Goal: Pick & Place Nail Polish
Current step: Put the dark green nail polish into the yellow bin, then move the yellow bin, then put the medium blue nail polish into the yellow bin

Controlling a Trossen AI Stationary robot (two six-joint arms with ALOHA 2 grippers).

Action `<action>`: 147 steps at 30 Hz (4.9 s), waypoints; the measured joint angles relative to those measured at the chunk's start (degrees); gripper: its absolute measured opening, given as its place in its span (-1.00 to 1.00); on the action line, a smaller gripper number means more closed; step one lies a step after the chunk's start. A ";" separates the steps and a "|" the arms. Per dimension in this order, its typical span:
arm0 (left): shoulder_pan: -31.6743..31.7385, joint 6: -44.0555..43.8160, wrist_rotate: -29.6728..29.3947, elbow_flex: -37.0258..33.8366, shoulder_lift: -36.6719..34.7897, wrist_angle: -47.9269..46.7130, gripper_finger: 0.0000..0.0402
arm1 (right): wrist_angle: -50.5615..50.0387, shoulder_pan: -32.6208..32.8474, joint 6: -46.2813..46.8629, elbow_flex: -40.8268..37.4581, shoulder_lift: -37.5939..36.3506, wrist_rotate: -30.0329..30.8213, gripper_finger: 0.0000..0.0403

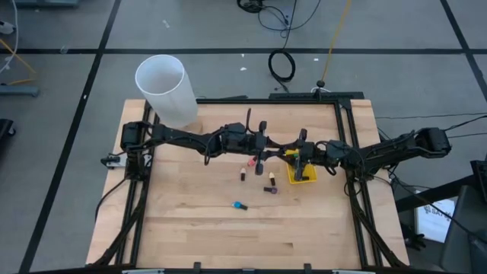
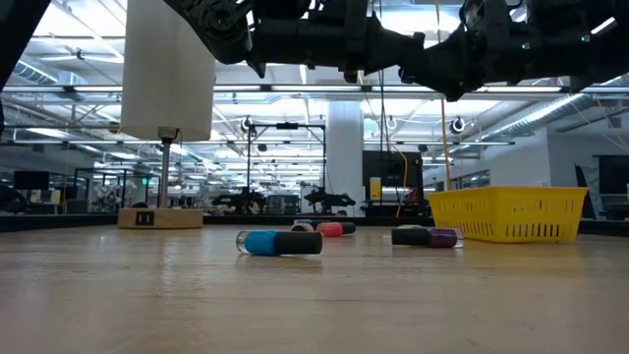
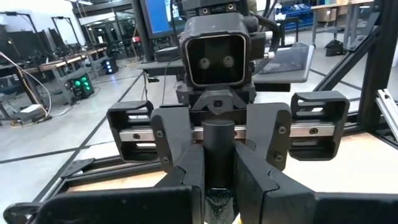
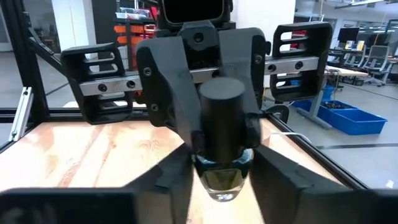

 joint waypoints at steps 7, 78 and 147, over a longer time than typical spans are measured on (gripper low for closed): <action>-0.20 0.00 0.05 0.00 0.00 -0.11 -0.79 | -0.42 0.00 -0.04 0.00 -0.02 -0.02 -0.46; -0.46 -16.31 -38.88 0.07 -10.14 -47.62 0.80 | -67.87 0.85 36.32 0.57 -16.79 -10.42 0.00; 5.31 -12.04 -35.89 0.02 -4.39 -53.90 0.80 | -90.98 3.04 43.64 9.62 -21.09 -13.22 -0.75</action>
